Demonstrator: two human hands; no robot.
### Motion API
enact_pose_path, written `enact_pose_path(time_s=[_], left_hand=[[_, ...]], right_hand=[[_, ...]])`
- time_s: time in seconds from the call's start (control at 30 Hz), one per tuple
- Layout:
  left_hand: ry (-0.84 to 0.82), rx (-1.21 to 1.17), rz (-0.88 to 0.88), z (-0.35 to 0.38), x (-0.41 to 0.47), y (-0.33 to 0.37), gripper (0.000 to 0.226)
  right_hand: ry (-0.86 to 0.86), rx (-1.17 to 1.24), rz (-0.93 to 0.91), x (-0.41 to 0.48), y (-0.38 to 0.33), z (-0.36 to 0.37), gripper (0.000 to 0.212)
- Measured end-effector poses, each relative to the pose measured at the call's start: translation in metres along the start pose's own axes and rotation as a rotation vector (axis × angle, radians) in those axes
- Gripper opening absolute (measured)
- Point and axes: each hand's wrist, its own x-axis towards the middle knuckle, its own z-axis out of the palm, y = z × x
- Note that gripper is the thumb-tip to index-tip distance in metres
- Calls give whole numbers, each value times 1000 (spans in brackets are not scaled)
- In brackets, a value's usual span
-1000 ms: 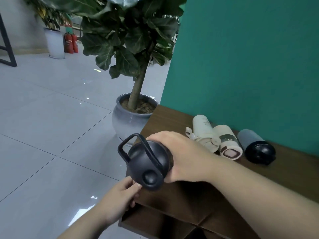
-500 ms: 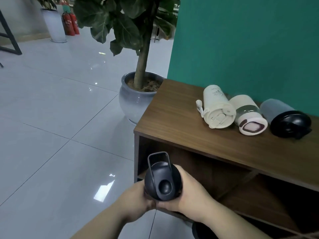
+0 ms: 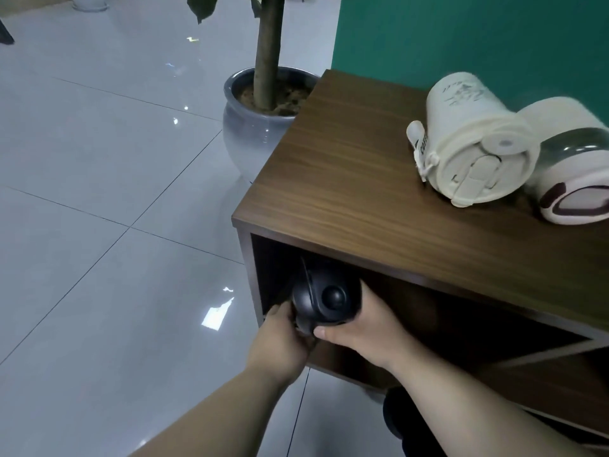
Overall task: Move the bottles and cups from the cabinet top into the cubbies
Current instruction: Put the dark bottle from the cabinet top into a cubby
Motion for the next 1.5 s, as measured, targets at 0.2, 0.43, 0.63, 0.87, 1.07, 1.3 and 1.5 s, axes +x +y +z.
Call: enact_pose_path(time_s=[0.2, 0.43, 0.63, 0.87, 1.07, 1.3, 1.5], left_hand=[[50, -6, -46, 0, 11, -2, 29], [82, -6, -78, 8, 18, -7, 38], [124, 32, -76, 11, 14, -3, 33], [155, 60, -72, 12, 12, -5, 38], [152, 52, -80, 10, 11, -6, 46], [148, 64, -64, 9, 10, -5, 48], [112, 93, -74, 6, 7, -2, 57]], right_hand=[[24, 63, 2, 16, 11, 5, 71], [33, 115, 6, 25, 15, 14, 75], [71, 71, 30, 24, 19, 18, 76], [181, -7, 61, 15, 25, 28, 67], [291, -85, 72, 7, 22, 38, 64], [339, -99, 102, 8, 25, 44, 74], [260, -88, 172, 2, 25, 42, 76]])
